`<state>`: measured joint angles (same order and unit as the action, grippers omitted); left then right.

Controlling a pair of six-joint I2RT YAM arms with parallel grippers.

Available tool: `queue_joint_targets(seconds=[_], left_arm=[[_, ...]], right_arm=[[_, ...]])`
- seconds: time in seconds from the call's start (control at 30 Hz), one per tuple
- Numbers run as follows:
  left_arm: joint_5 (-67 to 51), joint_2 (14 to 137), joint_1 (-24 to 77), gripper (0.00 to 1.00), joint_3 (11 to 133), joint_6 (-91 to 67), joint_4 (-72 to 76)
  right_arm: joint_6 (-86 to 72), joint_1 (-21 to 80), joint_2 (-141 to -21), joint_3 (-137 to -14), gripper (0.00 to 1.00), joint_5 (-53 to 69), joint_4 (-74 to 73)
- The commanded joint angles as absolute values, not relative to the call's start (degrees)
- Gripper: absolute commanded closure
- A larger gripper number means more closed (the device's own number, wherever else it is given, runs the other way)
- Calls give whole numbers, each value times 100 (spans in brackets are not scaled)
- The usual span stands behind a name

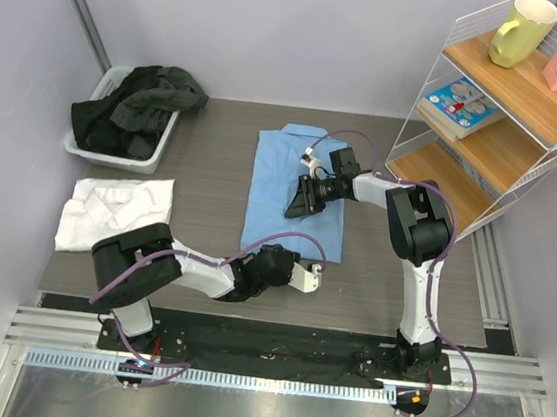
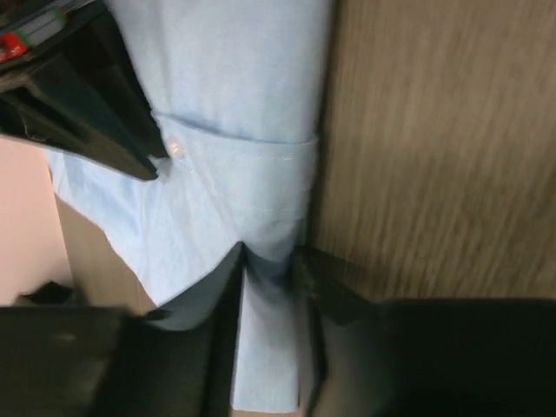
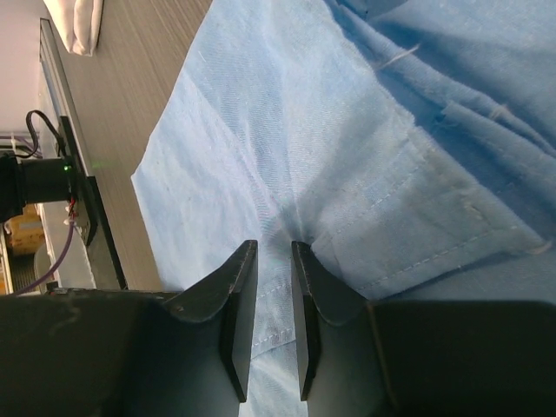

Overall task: Fold and stack the long sleeve shirts
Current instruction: Fold the shirt

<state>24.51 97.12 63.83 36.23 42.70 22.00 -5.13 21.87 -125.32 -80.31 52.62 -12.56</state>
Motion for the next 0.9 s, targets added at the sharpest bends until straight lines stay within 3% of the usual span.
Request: queue_joint_targets(seconds=[0.0,0.07,0.23,0.33,0.6,0.87], left_arm=[[2330,9599,6363,84,3576,4158,1334],[1743,9083,6363,100,4066,3675,331],[205,8271,6354,100,4973,2814,-2611],[-693,8130,6416,100,5457,2400,-3748],[-1826,8138,6223,100,6388,1961,-5053],[-2215,8499,5740,100,6996,2215,-5379]], right_arm=[[-167,2215,-12657,-7919,71,5036,-1573],[-115,2276,-12516,-7700,71,5062,-1573],[-394,2627,-11533,-6805,70,5247,-1240],[-352,2619,-11190,-6969,67,5274,-1458],[1151,2470,-11706,-8384,65,4886,-3181],[1652,2540,-11858,-8209,68,5545,-3709]])
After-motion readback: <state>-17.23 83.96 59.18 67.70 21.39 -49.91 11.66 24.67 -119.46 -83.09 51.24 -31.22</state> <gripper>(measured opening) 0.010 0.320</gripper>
